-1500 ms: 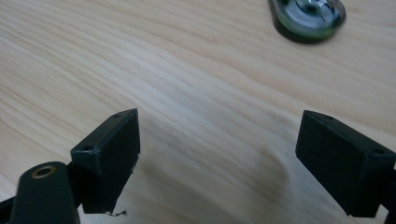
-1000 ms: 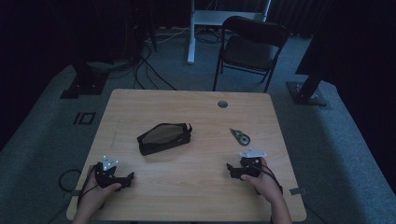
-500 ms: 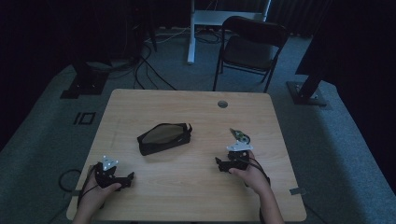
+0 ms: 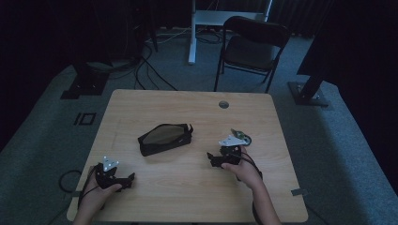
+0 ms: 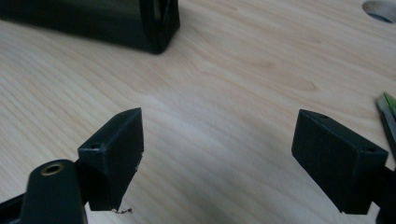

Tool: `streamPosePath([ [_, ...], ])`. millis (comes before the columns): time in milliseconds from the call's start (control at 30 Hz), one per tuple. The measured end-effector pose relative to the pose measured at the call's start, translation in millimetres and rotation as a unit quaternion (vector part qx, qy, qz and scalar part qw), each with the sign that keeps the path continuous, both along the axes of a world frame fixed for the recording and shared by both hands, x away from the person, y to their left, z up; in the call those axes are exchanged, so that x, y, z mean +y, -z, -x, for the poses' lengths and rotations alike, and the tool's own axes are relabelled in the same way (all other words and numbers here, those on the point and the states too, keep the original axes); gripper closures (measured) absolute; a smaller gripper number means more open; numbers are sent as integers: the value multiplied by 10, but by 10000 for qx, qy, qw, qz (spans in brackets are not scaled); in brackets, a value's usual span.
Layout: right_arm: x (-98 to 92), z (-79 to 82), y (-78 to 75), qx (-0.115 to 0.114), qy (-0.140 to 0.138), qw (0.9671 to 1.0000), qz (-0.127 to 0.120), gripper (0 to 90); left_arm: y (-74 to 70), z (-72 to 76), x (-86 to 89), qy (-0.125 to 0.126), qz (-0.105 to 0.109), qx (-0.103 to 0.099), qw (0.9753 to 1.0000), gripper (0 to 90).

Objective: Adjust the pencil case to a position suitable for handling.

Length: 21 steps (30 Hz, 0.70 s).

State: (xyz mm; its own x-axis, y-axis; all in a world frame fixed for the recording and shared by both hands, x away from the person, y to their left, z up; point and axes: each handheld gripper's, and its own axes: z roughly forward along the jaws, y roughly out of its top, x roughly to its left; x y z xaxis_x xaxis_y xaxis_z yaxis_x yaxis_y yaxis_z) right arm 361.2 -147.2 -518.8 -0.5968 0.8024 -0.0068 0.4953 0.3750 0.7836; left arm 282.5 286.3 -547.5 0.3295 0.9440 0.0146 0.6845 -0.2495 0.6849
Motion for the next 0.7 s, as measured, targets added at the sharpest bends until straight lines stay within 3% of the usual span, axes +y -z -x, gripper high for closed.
streamPosePath([
  [433,199,-160,-118,-106,-46,9999,-115,186,0,0,1,3,-3,0,10000,1],
  [700,343,-279,-234,-311,-121,9994,-113,204,0,0,0,0,2,-1,10000,1],
])
